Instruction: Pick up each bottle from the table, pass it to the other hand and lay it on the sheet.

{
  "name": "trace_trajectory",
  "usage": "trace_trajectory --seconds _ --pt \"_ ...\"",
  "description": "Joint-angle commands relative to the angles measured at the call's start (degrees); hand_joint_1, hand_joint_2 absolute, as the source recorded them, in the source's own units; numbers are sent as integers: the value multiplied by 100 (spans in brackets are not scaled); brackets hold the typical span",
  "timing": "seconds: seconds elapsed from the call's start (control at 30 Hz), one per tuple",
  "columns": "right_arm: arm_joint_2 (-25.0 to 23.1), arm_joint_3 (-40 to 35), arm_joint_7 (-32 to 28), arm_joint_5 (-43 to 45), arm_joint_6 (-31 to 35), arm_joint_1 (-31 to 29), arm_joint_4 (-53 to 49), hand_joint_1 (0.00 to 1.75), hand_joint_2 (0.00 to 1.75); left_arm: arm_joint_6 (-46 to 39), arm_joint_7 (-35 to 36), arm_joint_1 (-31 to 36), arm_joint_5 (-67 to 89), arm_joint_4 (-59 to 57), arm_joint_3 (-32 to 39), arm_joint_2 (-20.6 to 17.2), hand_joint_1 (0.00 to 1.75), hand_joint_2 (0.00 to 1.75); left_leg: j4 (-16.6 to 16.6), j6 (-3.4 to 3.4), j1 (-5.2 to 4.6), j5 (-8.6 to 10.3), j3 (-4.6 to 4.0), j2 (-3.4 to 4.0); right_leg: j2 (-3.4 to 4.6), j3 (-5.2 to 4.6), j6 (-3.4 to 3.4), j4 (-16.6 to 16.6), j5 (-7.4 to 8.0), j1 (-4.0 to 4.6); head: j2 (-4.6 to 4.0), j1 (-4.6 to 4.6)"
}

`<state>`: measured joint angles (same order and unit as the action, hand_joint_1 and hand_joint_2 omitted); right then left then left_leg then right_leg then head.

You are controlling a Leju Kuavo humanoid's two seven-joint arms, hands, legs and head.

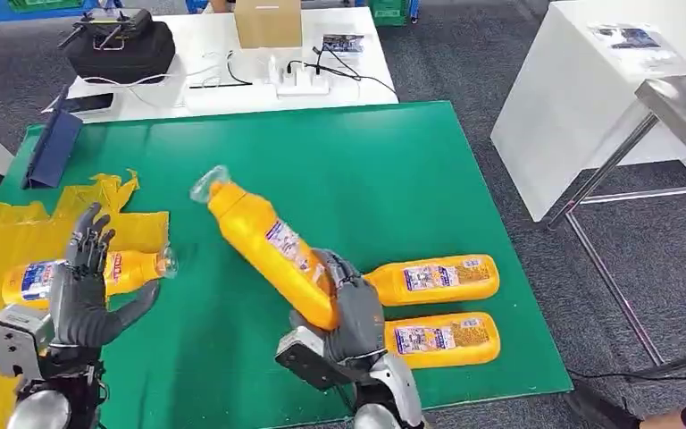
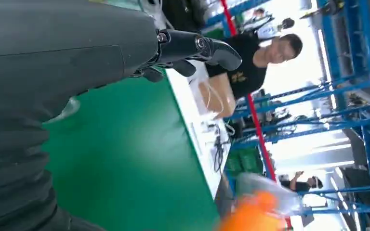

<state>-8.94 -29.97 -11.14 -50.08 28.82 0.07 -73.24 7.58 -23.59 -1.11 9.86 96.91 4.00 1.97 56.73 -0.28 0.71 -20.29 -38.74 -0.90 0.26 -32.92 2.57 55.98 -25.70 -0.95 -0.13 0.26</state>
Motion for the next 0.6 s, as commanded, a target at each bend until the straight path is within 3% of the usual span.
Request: trace_trajectory --seconds 0.03,0.17,0.23,0.33,0.37,0.47,0.6 --pt "-167 815 -1072 1251 668 383 -963 175 175 823 196 -511 -714 -149 -1338 -43 0 175 -3 3 -6 -11 14 -11 -12 -32 -12 -2 -18 -5 0 0" --pt "-47 394 -1140 796 415 200 -387 175 175 941 257 -372 -854 -240 -1683 -162 0 175 5 3 -3 -35 53 -5 -13 67 -18 -7 -29 1 0 0" --pt "-55 300 -1163 664 513 171 -239 175 175 935 273 -314 -879 -285 -1725 -170 0 175 -4 1 -3 -14 23 -4 -6 31 -12 -9 -10 0 0 0" --pt "51 -77 -1127 147 810 43 175 175 175 959 352 21 -1026 -600 -1890 -174 0 175 -5 1 0 -19 41 -3 -9 51 -16 -12 -14 5 0 0" --pt "101 -223 -1088 -130 1000 3 326 164 175 949 425 166 -1097 -744 -1957 -137 0 175 -9 1 -2 -10 25 -11 -14 34 -12 -12 -9 3 0 0" --pt "123 -321 -1034 -500 1118 -5 511 175 175 918 512 379 -1174 -930 -2089 -81 0 175 -6 3 -1 -15 40 -14 -20 41 -15 -12 -16 4 0 0" --pt "7 -108 -1163 -1037 1118 71 575 175 175 837 563 519 -1280 -1051 -2201 -76 0 175 -9 3 -4 -11 28 -12 -15 21 -13 -10 -12 -2 0 0"
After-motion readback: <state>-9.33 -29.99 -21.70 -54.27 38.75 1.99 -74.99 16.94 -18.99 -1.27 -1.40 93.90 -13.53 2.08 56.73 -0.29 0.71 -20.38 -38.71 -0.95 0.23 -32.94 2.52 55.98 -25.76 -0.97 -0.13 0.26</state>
